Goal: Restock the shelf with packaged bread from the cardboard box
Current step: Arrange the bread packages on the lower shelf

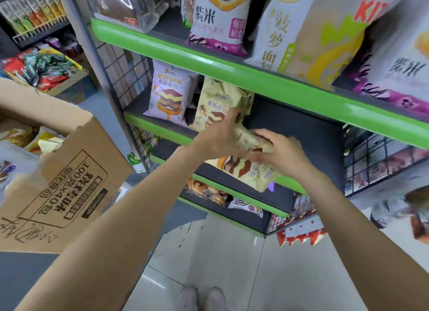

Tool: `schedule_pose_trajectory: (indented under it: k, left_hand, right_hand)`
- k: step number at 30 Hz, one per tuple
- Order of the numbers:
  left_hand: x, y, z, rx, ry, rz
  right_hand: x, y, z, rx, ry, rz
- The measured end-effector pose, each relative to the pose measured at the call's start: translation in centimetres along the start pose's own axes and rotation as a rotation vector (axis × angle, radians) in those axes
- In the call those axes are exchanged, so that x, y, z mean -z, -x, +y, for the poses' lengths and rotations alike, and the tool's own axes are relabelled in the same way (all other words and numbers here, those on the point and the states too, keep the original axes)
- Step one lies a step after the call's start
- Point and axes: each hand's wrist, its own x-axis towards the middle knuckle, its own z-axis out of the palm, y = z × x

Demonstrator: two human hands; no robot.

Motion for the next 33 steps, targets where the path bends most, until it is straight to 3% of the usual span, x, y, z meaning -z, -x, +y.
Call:
schedule_pose_trajectory:
  k: [3,6,9,11,13,15,18,20,24,29,33]
  left_hand:
    - [-1.4,-1.1,0.5,0.033,-0.007,0.173]
    - [-3.9,-1.7,0.0,0.074,0.254,0.416]
    - [-6.9,-2.5,-0.4,0.183,0.531,0.520]
    - [-8.7,-3.1,-0.6,0.215,0.644,0.529]
    - [-10.0,-3.9,-0.5,0.168,0.659,0.531]
    - [-11.1,-4.8,0.0,0.070,0.508,0.523]
    - [-12.1,-6.7,0.6,-0.013,-0.083,0.551]
    - [-12.4,-8.9,0.8,-0.108,-0.257,0.530]
    - [-11.6,-13.7,1.0,-0.129,0.073,0.255]
    - [-11.8,-17.8,-0.2,-0.131,0.073,0.194]
    - [-12.6,-19.9,-0.8,-0.127,0.019,0.158]
  right_hand:
    - [-1.2,0.1,1.6,-0.078,0.022,0.353]
    - [-3.4,0.1,2.3,-0.346,-0.414,0.762]
    - [-5.5,-1.5,2.7,-0.674,-1.020,0.630]
    - [-6.3,-2.4,3.5,-0.575,-1.437,0.480]
    - [-6.5,-3.1,4.3,-0.418,-1.568,0.413]
    - [-6.1,-3.7,5.4,-0.290,-1.533,0.485]
    - [-5.2,-5.7,7.3,-0.174,-1.381,0.709]
    - [-4.2,-7.9,8.9,-0.169,-1.229,0.774]
    - [-2.6,-12.0,10.4,-0.137,-0.930,0.779]
    - [-1.8,-17.4,13.1,-0.132,-0.680,0.756]
    - [-2.1,-19.2,14.8,-0.118,-0.682,0.832]
